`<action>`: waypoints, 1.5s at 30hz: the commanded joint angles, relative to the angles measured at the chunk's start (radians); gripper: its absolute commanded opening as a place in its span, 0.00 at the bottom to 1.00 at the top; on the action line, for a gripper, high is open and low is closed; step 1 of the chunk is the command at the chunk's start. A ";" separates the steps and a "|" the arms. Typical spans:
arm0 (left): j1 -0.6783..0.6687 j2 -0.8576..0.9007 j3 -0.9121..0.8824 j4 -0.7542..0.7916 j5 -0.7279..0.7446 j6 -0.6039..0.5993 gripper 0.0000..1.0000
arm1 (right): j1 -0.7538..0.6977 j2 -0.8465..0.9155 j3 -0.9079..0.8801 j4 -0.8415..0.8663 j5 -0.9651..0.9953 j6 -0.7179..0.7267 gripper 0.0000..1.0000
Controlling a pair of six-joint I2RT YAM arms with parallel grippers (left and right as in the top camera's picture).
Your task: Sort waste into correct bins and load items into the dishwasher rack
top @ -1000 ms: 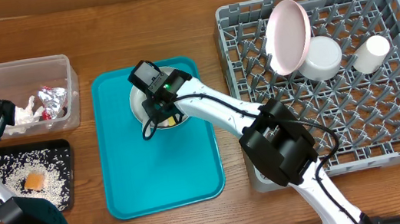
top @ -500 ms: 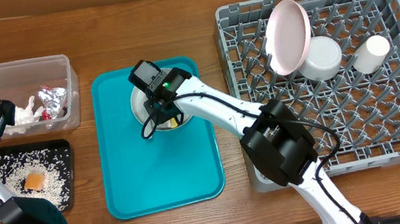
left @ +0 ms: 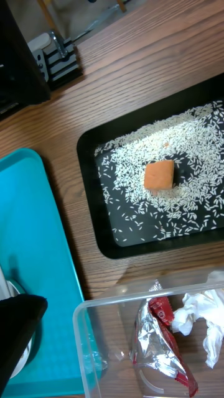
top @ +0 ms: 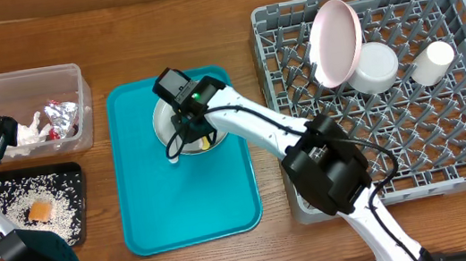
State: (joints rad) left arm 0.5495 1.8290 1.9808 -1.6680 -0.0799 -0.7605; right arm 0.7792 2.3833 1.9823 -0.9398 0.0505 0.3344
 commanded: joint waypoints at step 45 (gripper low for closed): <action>-0.003 -0.008 -0.004 0.001 -0.013 -0.014 1.00 | -0.029 0.015 0.033 0.025 -0.015 0.011 0.35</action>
State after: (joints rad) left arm 0.5495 1.8290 1.9808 -1.6680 -0.0799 -0.7605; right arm 0.7544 2.3890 1.9938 -0.9123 -0.0040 0.3431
